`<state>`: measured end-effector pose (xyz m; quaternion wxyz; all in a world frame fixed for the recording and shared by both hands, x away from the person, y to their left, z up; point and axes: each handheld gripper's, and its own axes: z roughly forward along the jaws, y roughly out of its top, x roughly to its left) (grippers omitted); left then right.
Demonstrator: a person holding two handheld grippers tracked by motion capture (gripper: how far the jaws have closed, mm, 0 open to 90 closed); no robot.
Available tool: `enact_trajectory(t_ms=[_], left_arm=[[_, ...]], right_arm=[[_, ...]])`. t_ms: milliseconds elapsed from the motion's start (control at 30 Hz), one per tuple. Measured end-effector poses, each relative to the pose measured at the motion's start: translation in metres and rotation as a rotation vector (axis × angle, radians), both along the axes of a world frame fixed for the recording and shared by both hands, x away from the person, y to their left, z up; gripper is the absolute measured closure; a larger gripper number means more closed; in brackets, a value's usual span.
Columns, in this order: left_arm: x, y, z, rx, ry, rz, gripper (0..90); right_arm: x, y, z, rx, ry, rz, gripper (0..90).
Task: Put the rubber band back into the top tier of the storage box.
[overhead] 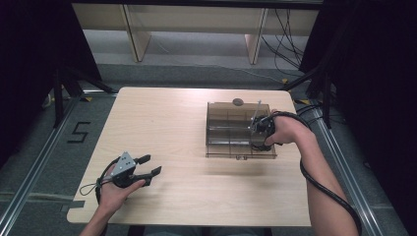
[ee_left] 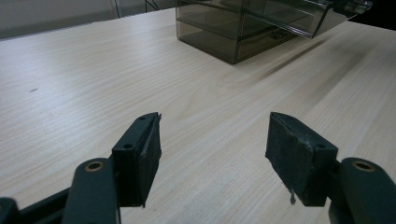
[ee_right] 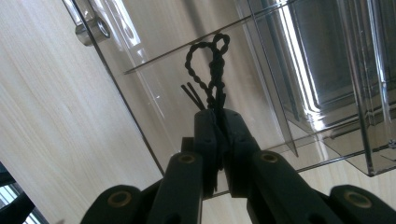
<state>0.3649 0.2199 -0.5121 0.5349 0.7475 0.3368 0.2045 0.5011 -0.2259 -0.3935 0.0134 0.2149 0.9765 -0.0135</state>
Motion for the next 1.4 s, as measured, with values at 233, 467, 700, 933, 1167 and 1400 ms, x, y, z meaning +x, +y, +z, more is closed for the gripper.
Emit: enact_trajectory(t_ms=[233,467,700,933,1167,1400], left_arm=[[0.0,0.0,0.0,0.001,0.0,0.002,34.9],[0.0,0.0,0.0,0.0,0.0,0.0,34.9],[0.0,0.0,0.0,-0.001,0.0,0.0,34.9],[0.0,0.0,0.0,0.001,0.0,0.0,35.0],[0.0,-0.001,0.0,0.001,0.0,-0.002,35.0],[0.0,0.0,0.001,0.015,0.003,0.003,35.0]], right_arm=[[-0.001,0.0,0.0,0.008,0.0,-0.001,83.0],[0.0,0.0,0.001,0.022,0.006,0.023,80.4],[-0.003,0.0,0.004,0.014,0.009,-0.009,77.1],[-0.006,0.0,0.008,0.018,-0.003,-0.014,74.5],[-0.008,0.001,0.013,0.024,-0.008,-0.01,73.4],[-0.011,0.0,0.016,0.036,-0.009,0.014,72.2]])
